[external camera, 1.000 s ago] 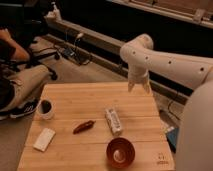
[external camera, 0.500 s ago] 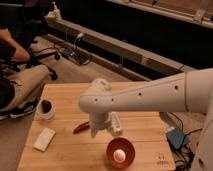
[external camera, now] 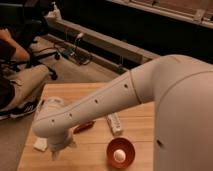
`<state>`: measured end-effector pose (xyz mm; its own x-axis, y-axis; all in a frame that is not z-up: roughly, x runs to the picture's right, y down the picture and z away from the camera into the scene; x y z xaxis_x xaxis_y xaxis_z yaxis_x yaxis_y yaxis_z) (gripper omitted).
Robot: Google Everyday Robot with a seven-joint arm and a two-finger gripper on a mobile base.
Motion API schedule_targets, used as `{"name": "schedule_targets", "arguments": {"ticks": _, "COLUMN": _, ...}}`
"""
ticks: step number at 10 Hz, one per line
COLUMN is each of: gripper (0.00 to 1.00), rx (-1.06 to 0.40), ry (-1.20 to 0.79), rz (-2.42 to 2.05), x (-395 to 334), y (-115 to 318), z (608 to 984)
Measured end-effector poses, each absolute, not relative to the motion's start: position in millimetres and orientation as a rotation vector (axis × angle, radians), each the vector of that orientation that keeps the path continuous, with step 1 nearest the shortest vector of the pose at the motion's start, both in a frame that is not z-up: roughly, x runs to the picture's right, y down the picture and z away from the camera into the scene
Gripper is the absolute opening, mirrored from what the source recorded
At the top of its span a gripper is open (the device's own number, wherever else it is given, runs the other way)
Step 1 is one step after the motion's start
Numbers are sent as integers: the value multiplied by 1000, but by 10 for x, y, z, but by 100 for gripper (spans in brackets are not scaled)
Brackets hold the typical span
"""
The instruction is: Move the arm in a circular motion
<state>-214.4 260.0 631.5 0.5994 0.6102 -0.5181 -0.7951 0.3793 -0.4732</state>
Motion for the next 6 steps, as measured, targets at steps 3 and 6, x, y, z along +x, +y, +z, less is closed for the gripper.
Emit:
{"name": "schedule_targets", "arguments": {"ticks": 3, "gripper": 65, "rx": -657, "ry": 162, "rz": 857, "x": -2559, "y": 1543, "z": 6733}}
{"name": "schedule_targets", "arguments": {"ticks": 6, "gripper": 65, "rx": -460, "ry": 169, "rz": 1002, "x": -1721, "y": -164, "z": 7393}}
